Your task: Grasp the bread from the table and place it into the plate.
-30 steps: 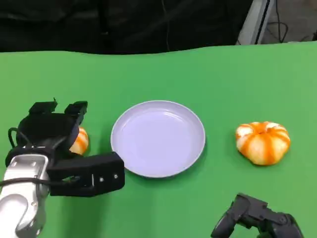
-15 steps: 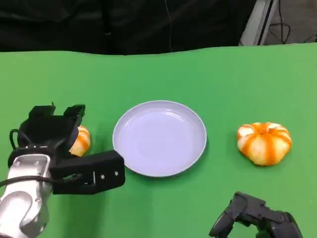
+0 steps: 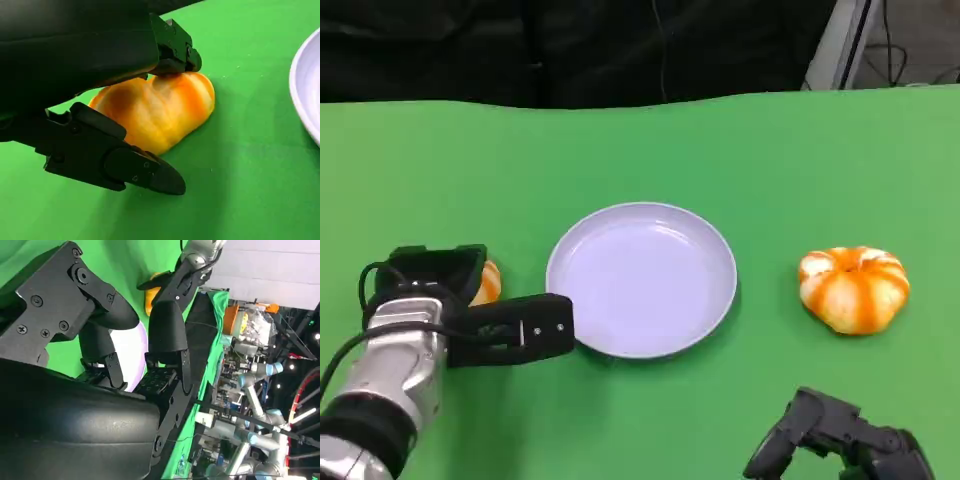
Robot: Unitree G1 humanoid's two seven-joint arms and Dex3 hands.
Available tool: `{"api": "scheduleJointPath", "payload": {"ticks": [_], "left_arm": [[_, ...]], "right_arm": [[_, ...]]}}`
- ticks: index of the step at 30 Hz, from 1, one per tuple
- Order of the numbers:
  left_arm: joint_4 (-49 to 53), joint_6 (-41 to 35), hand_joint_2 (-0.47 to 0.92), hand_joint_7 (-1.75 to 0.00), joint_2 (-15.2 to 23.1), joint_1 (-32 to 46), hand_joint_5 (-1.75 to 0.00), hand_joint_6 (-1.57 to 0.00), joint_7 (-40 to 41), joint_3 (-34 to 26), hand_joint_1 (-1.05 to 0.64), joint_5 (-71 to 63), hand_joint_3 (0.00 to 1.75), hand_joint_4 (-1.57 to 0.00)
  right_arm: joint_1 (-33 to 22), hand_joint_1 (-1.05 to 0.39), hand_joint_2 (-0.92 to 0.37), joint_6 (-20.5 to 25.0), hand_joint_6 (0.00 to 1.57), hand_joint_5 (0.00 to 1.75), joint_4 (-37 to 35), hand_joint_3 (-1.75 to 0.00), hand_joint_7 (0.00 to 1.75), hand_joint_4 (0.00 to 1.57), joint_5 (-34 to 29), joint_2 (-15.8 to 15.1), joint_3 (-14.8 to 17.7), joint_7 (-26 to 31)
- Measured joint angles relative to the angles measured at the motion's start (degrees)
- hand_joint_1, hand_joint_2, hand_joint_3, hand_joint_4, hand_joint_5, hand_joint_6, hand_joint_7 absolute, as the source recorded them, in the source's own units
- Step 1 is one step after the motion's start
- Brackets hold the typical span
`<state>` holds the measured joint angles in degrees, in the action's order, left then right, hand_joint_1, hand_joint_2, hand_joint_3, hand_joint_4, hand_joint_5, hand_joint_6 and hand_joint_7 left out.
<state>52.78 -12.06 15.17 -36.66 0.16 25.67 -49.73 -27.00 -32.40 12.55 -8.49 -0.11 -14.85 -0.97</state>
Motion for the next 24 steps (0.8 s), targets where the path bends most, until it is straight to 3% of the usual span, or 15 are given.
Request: {"api": "scheduleJointPath", "payload": {"ticks": [3, 6, 7, 8, 10, 11, 12, 13, 15, 16, 19, 24], "left_arm": [[2.74, 0.81, 0.90, -0.02, -0.30, -1.14, -0.28, -0.29, 1.11, 0.83, -0.58, 1.21, 0.01, -0.17], [6.96, 3.25, 0.92, -0.02, -0.69, -2.92, -0.20, -0.37, 1.57, 1.01, -0.48, 3.37, 0.05, -0.31], [8.29, 4.28, 0.92, -0.03, -0.72, -3.44, -0.46, -0.54, 1.57, 0.90, -0.40, 4.29, 0.07, -0.51], [9.57, 5.66, 0.92, -0.03, -0.69, -3.98, -0.60, -0.61, 1.57, 0.77, -0.38, 5.27, 0.08, -0.55], [11.25, 8.40, 0.90, -0.12, -0.25, -4.70, -0.87, -0.98, 2.24, 0.49, -0.33, 6.63, 0.04, -0.77], [11.81, 9.69, 0.91, -0.16, 0.14, -4.79, -1.10, -1.06, 3.40, 0.42, -0.31, 7.19, 0.03, -0.75], [12.17, 10.79, 0.92, -0.38, 0.43, -4.77, -1.34, -1.03, 4.65, 0.40, -0.30, 7.54, 0.04, -0.71], [12.34, 11.95, 0.92, -0.99, 0.67, -4.63, -1.58, -0.82, 6.13, 0.38, -0.29, 7.78, 0.07, -0.70], [12.33, 14.00, 0.92, -1.48, 1.05, -3.99, -1.70, -0.67, 8.80, 0.21, -0.26, 8.60, 0.17, -0.75], [11.97, 14.95, 0.92, -1.64, 1.25, -3.59, -1.73, -0.64, 10.17, 0.03, -0.25, 9.05, 0.22, -0.78], [9.85, 17.73, 0.92, -1.73, 1.94, -1.56, -1.74, -0.60, 14.71, -0.36, -0.22, 9.85, 0.27, -0.81], [3.44, 20.44, 0.91, -1.75, 2.79, 1.85, -1.75, -0.60, 21.01, -0.39, -0.24, 9.52, 0.31, -0.88]], "right_arm": [[-0.21, -0.07, -0.27, 0.10, 0.82, 1.58, 0.12, -1.40, 1.31, 0.76, -0.01, 0.00, -0.02, 0.02], [-0.33, -0.07, -0.28, 0.11, 0.82, 1.57, 0.16, -1.41, 1.31, 0.76, -0.08, -0.01, -0.03, 0.04], [-0.41, -0.07, -0.28, 0.14, 0.82, 1.57, 0.22, -1.41, 1.31, 0.76, -0.10, -0.01, -0.04, 0.05], [-0.51, -0.06, -0.28, 0.20, 0.82, 1.57, 0.30, -1.41, 1.31, 0.76, -0.11, -0.01, -0.06, 0.05], [-0.70, -0.06, -0.28, 0.33, 0.82, 1.57, 0.46, -1.40, 1.30, 0.76, -0.11, -0.01, -0.11, 0.05], [-0.81, -0.07, -0.29, 0.35, 0.81, 1.57, 0.56, -1.39, 1.30, 0.75, -0.11, -0.01, -0.14, 0.05], [-0.92, -0.07, -0.29, 0.36, 0.81, 1.57, 0.61, -1.39, 1.30, 0.75, -0.10, -0.02, -0.15, 0.05], [-0.99, -0.07, -0.30, 0.36, 0.81, 1.57, 0.64, -1.38, 1.30, 0.75, -0.10, -0.03, -0.17, 0.05], [-1.05, -0.07, -0.30, 0.36, 0.81, 1.57, 0.67, -1.38, 1.30, 0.75, -0.10, -0.06, -0.17, 0.05], [-1.04, -0.06, -0.30, 0.36, 0.81, 1.57, 0.67, -1.38, 1.31, 0.75, -0.11, -0.08, -0.17, 0.05], [-1.04, -0.06, -0.30, 0.36, 0.82, 1.58, 0.71, -1.38, 1.31, 0.76, -0.09, -0.11, -0.17, 0.04], [-0.79, -0.05, -0.29, 0.44, 0.82, 1.58, 0.71, -1.40, 1.32, 0.76, -0.14, -0.10, -0.07, 0.06]]}}
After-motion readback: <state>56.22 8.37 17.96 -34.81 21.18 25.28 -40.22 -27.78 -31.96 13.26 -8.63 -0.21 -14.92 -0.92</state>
